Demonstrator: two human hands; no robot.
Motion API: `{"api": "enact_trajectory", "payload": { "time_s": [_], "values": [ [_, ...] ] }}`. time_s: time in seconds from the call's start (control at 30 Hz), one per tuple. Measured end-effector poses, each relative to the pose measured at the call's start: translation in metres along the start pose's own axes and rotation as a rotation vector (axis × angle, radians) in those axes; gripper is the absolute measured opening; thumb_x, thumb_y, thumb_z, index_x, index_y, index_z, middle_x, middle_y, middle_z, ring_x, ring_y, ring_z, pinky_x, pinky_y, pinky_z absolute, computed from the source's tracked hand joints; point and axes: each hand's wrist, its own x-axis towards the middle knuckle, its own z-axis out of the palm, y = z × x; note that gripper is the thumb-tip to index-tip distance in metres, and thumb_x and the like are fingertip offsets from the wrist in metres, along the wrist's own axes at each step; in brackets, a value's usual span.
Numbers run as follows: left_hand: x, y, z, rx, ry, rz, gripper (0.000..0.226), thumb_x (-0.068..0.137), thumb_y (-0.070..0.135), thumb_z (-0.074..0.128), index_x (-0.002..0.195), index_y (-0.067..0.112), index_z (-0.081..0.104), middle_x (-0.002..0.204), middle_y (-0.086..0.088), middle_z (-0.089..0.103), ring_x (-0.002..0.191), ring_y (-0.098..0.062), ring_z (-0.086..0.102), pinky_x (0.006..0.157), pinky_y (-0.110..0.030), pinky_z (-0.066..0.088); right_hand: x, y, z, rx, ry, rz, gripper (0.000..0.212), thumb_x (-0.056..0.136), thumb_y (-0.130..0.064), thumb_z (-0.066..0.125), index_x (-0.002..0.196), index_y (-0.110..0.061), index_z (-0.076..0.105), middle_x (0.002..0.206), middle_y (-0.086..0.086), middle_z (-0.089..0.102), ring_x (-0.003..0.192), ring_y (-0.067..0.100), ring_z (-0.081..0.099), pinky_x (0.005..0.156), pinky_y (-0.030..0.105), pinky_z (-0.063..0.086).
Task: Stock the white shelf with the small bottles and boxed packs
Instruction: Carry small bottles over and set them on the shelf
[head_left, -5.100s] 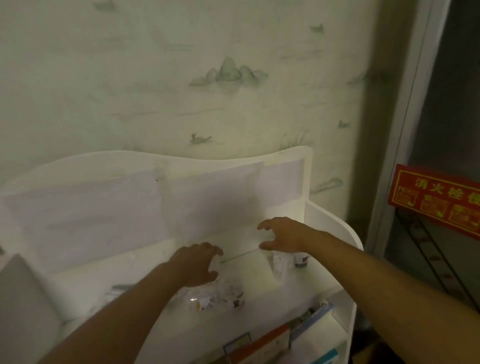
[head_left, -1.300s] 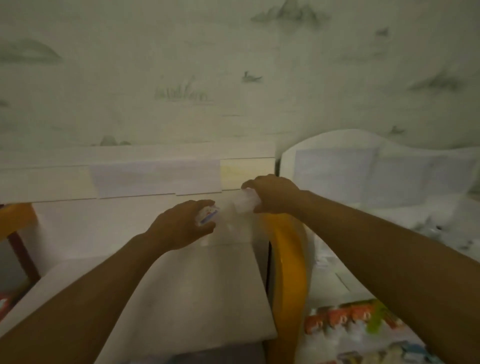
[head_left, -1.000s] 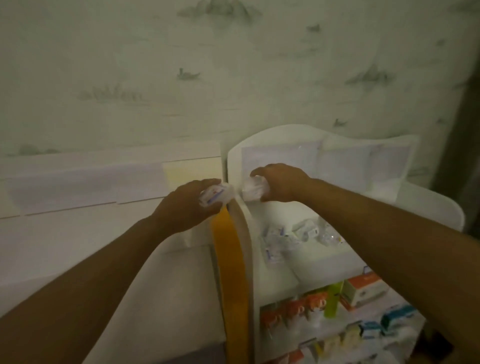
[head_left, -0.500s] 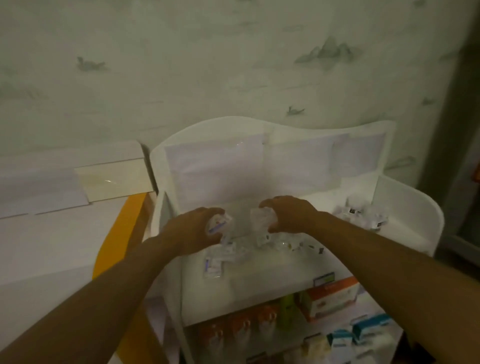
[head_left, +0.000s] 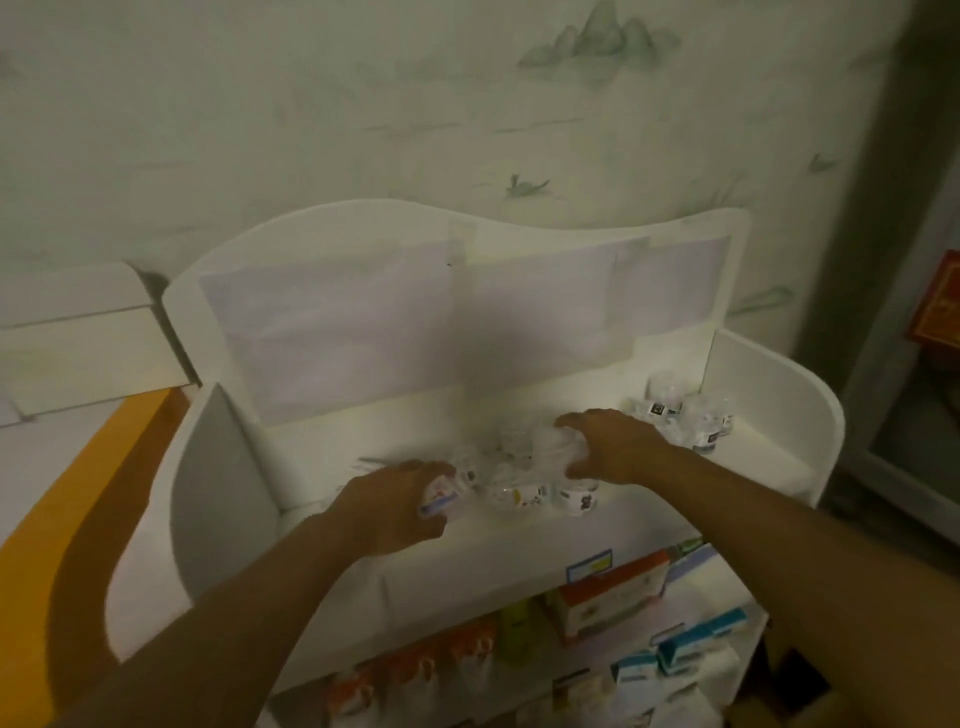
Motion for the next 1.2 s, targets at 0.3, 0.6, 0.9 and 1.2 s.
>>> {"api": "enact_trajectory", "payload": {
  "time_s": [0.3,0.6,0.9,1.2],
  "values": [
    [0.041,-0.005,0.022,0.09,-0.272,0.184,0.081,0.085,0.043,0.061,0.15,0.042,0.012,0.156,0.003,0.027,0.133,-0.025,0.044,0.104,-0.035,0.038,0.025,0.017,-0.02,-0.018,0.036,0.102,0.076,0.08,-0.042,0.073,0.146,-0.025,0.037,0.144,0.004,0.049,0.13,0.025,0.048,0.102,0.037,0.043],
    [0.063,-0.014,0.028,0.092,-0.278,0.193,0.08,0.084,0.042,0.063,0.148,0.036,0.016,0.154,0.0,0.029,0.134,-0.026,0.041,0.107,-0.036,0.037,0.04,0.038,-0.005,-0.052,0.011,0.167,0.075,0.081,-0.042,0.072,0.145,-0.027,0.037,0.143,0.004,0.05,0.129,0.026,0.049,0.102,0.041,0.045],
    [0.064,-0.025,0.036,0.205,-0.259,0.155,0.077,0.083,0.047,0.062,0.148,0.036,0.022,0.149,0.003,0.037,0.134,-0.019,0.039,0.107,-0.029,0.032,0.082,0.066,0.013,-0.051,-0.124,0.07,0.075,0.078,-0.037,0.075,0.143,-0.026,0.04,0.143,0.006,0.048,0.13,0.026,0.048,0.103,0.039,0.044],
    [0.027,-0.022,0.056,0.236,-0.261,0.03,0.076,0.079,0.061,0.059,0.145,0.042,0.026,0.146,0.009,0.042,0.132,-0.014,0.038,0.112,-0.031,0.024,0.105,0.085,0.04,-0.057,-0.202,-0.049,0.077,0.078,-0.036,0.076,0.145,-0.031,0.039,0.148,0.004,0.045,0.134,0.027,0.044,0.108,0.041,0.04]
  ]
}}
